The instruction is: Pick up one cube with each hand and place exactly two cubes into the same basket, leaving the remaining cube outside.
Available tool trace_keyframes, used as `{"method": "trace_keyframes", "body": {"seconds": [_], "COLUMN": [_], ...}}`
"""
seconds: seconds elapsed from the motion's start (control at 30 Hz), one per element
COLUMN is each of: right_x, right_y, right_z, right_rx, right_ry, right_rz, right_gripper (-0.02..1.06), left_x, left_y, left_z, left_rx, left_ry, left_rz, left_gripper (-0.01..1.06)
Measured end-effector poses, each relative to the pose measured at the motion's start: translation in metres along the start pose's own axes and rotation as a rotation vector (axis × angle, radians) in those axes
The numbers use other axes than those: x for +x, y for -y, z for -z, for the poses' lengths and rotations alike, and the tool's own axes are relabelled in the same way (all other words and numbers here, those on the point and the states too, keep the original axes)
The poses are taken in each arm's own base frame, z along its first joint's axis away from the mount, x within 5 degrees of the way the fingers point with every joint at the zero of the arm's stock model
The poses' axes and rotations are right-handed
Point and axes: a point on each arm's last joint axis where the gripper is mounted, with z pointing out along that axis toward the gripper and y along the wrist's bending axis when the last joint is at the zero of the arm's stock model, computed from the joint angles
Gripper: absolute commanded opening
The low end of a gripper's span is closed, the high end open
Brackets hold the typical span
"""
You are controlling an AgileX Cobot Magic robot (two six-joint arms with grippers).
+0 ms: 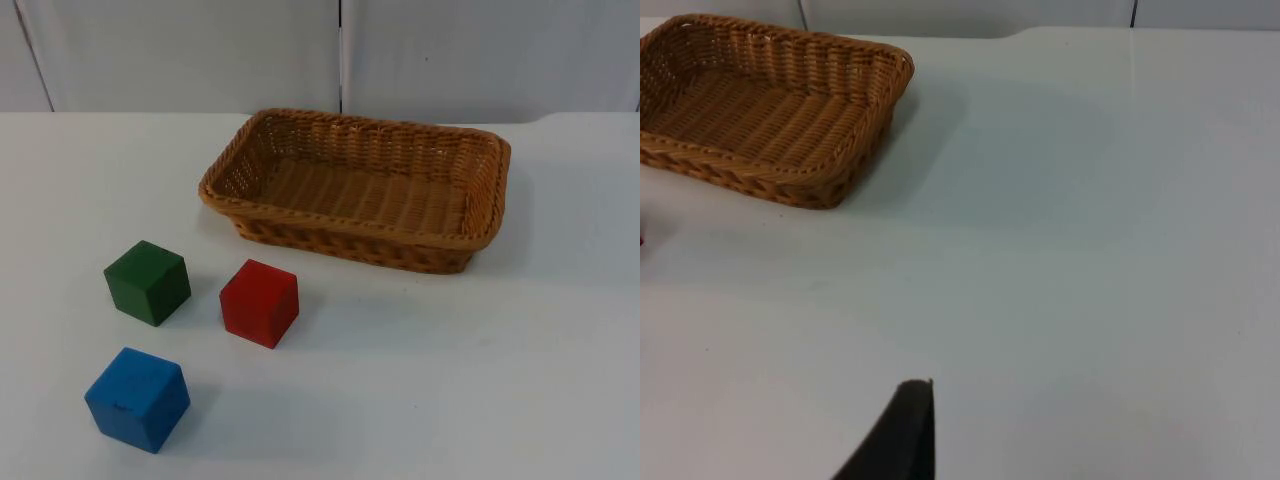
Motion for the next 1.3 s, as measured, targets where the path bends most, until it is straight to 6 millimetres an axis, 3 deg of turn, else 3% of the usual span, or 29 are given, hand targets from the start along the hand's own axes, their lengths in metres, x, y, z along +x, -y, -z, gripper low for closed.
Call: {"method": "trace_keyframes", "body": {"seconds": [1.3], "right_x": [0.0007], "right_y": [0.0000], "right_z": [-0.0013], "right_rx": [0.000], "right_ry": [-0.002], "right_rz": [0.000], "right_gripper": [1.05], "left_x": [-0.0004], "left_y": [0.0010], "left_z": [0.0000], "left_rx": [0.011], "left_ry": [0.004], "left_rz": [0.006], "left_gripper": [1.05]}}
